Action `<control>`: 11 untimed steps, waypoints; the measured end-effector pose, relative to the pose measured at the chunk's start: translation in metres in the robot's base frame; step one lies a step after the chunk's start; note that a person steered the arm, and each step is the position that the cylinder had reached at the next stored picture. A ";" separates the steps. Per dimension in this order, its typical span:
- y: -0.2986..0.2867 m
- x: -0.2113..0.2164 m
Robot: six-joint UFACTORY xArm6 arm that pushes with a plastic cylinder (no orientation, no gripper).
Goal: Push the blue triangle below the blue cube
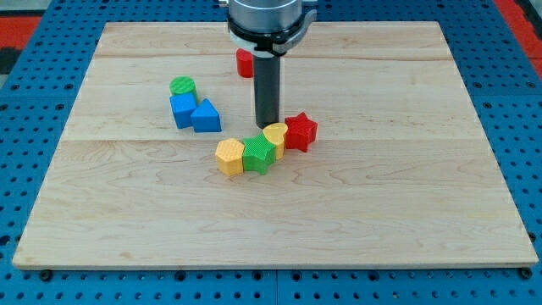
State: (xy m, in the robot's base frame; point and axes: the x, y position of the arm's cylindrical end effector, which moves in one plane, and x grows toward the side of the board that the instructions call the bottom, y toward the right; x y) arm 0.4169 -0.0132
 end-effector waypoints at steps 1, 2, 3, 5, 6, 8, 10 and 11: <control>-0.001 -0.006; -0.013 -0.010; -0.023 -0.003; -0.093 0.000; -0.112 0.013; -0.122 0.030; -0.161 0.058; -0.200 0.063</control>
